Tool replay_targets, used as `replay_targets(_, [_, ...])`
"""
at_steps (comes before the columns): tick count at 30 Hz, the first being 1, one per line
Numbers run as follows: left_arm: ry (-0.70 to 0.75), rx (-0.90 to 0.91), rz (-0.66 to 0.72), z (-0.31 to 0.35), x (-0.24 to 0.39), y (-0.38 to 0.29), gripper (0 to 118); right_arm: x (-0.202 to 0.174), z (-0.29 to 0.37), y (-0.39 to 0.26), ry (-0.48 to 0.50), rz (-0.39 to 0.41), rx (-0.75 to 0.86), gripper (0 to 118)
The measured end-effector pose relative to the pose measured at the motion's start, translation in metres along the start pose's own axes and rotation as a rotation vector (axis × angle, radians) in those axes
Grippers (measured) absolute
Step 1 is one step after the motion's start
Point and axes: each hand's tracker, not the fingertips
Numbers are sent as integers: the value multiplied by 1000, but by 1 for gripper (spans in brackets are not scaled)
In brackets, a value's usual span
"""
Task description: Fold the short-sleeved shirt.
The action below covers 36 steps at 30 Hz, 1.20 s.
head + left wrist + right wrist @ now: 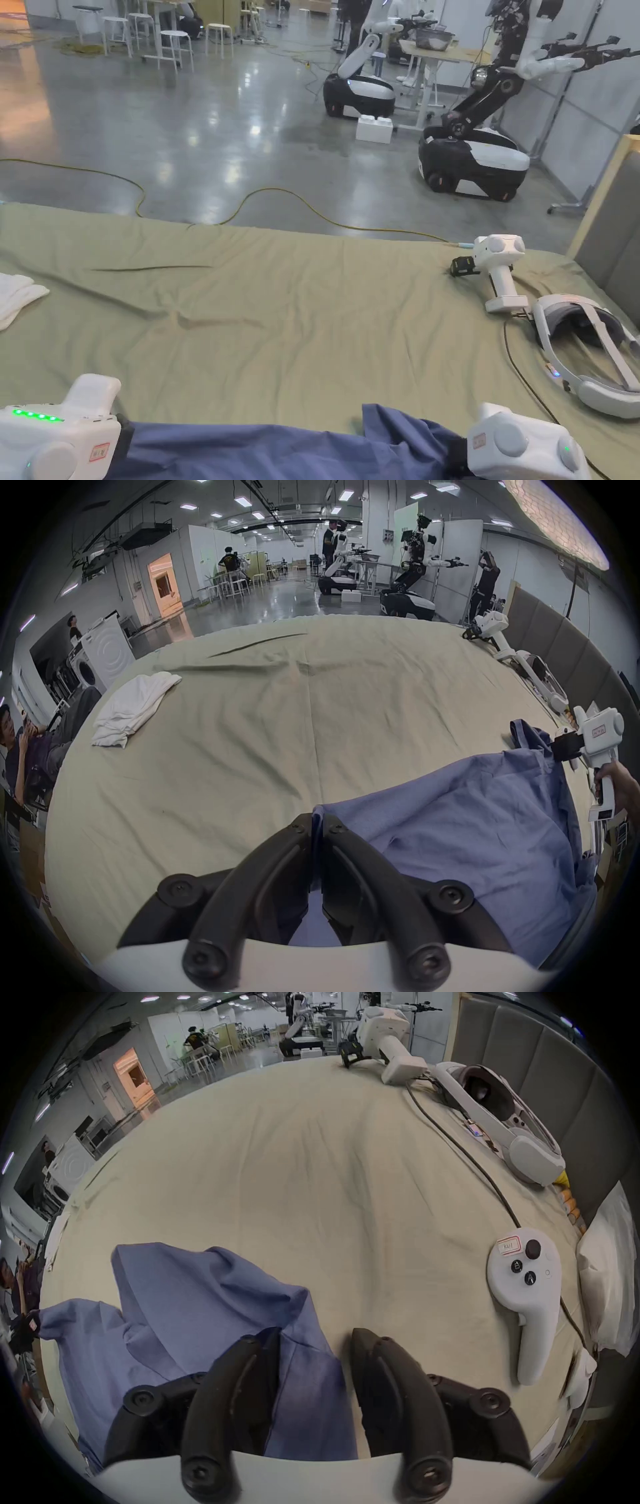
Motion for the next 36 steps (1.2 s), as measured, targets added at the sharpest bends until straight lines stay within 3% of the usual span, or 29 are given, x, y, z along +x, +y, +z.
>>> replay_targets(2, [3, -4, 3, 0, -3, -2, 7, -1, 7, -1, -6, 8, 19, 6])
replay_targets(4, [4, -10, 6, -4, -5, -5, 7, 2, 8, -3, -16, 42, 35, 4])
replay_targets(8, [1, -4, 17, 1, -4, -5, 7, 1, 17, -12, -19, 138, 54, 3])
replay_targets(16, [-7, 60, 13, 47, -9, 6, 6, 11, 86, -15, -20, 115, 242, 2])
replay_targets(22, [-43, 203, 88, 118, -31, 28, 6, 16, 180, -12, -10, 138, 434, 2])
replay_targets(36, [-7, 478, 81, 284, -68, 116, 7, -11, 407, 38, 55, 228, 824, 2])
